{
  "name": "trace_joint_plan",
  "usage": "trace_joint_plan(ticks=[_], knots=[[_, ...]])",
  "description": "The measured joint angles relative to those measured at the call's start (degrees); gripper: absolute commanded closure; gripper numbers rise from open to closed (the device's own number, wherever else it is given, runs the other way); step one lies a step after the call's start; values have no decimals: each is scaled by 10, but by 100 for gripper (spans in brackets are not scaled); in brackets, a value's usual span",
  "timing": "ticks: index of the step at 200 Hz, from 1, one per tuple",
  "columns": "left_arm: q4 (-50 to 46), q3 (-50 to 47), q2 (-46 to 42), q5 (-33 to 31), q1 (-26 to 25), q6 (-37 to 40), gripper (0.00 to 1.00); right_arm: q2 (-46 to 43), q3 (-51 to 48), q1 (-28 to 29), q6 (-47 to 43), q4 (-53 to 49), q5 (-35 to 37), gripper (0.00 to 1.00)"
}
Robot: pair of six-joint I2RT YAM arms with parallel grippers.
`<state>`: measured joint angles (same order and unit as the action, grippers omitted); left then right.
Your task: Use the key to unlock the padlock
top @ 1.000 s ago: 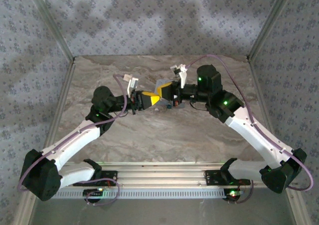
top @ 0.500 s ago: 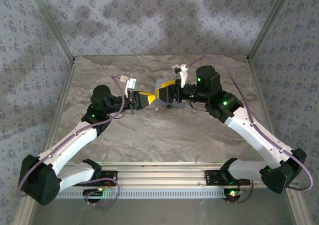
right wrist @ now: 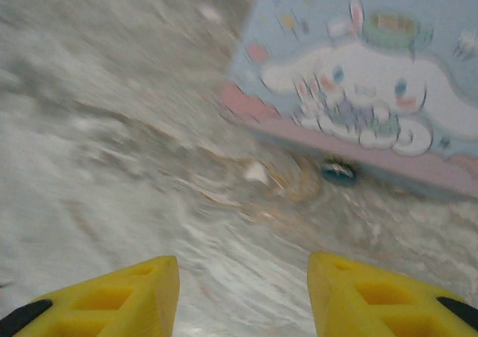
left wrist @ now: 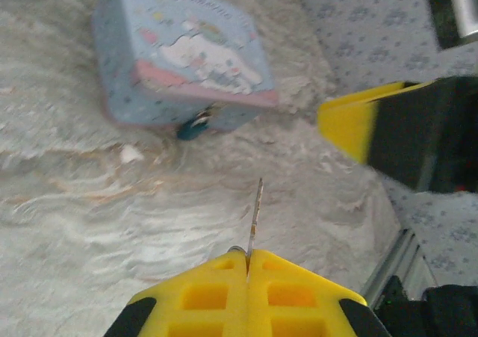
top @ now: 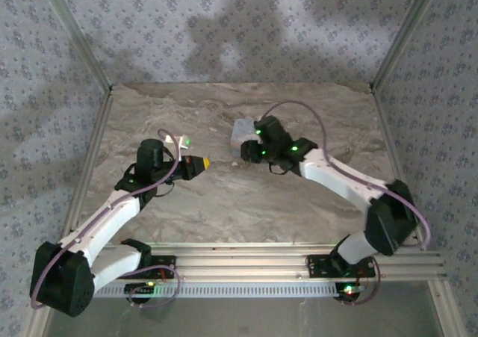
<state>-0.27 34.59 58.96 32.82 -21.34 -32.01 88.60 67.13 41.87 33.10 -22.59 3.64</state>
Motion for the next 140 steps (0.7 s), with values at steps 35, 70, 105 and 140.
trace_joint_plan(ticks=[35, 70, 105, 140], knots=[[-32, -4, -3, -13, 0, 18, 100, 124, 29, 21, 33, -17, 68, 52], [-57, -11, -15, -19, 3, 40, 100, 183, 61, 22, 70, -19, 124, 52], [-77, -12, -17, -23, 7, 61, 100, 202, 70, 27, 94, -16, 168, 53], [-88, -12, -23, -24, 10, 76, 100, 223, 70, 27, 105, -12, 195, 56]])
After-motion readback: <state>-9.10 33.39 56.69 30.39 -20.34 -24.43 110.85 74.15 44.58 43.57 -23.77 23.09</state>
